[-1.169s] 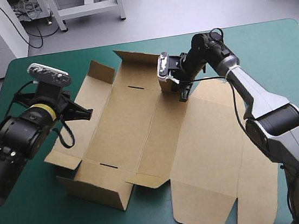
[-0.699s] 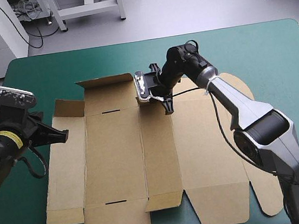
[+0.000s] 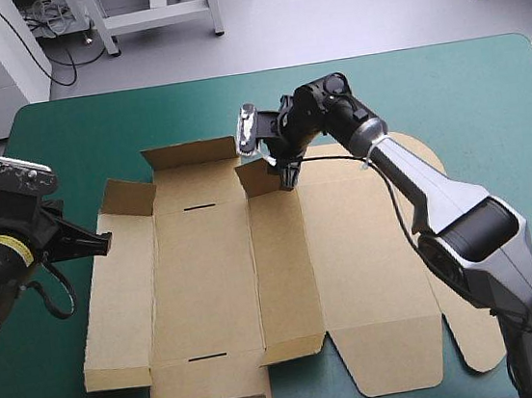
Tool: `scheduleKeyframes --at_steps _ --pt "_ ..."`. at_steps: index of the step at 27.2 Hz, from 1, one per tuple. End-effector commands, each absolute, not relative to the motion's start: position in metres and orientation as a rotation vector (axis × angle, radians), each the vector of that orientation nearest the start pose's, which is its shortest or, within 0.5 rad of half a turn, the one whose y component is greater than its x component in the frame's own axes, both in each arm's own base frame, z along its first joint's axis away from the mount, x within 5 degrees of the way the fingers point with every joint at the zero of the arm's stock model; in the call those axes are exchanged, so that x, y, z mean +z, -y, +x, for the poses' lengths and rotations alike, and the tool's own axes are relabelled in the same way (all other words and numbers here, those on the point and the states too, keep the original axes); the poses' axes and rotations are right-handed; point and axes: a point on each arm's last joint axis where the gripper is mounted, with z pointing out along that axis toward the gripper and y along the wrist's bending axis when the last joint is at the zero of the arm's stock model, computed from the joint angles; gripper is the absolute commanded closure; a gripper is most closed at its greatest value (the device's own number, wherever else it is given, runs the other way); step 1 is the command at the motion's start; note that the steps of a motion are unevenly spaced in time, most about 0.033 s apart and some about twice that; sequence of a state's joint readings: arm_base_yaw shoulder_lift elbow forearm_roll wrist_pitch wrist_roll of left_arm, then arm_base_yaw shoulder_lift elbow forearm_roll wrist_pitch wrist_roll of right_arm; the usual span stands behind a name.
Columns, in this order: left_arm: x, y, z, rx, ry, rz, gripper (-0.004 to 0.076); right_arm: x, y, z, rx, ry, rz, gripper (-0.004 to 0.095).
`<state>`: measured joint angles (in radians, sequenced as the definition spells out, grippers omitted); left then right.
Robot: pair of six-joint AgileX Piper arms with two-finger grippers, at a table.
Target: Fold the box
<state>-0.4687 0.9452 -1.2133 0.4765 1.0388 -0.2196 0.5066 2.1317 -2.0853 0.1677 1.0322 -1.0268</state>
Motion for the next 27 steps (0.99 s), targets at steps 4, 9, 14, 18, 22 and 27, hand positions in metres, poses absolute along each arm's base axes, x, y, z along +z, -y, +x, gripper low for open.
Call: scheduleKeyframes --at_steps 4,9,14,18,22,27 --pt "0.450 0.039 0.158 0.191 -2.015 0.307 0.0734 0.405 -0.209 0.381 -0.053 -1.948 -1.307 0.0564" --pt "0.450 0.039 0.158 0.196 -2.016 0.306 0.0734 0.440 -0.184 0.359 0.024 -2.047 -1.060 0.0907" --pt "0.450 0.038 0.157 0.198 -2.020 0.306 0.0734 0.465 -0.142 0.350 0.082 -2.142 -0.777 0.0926" --pt "0.450 0.038 0.158 0.205 -2.018 0.308 0.0734 0.479 -0.102 0.343 0.101 -2.186 -0.600 0.0926" --pt "0.450 0.038 0.157 0.210 -2.024 0.306 0.0734 0.488 -0.071 0.332 0.147 -2.190 -0.494 0.0926" --pt "0.449 0.037 0.157 0.213 -2.030 0.305 0.0734 0.482 -0.035 0.311 0.204 -2.230 -0.408 0.0927"
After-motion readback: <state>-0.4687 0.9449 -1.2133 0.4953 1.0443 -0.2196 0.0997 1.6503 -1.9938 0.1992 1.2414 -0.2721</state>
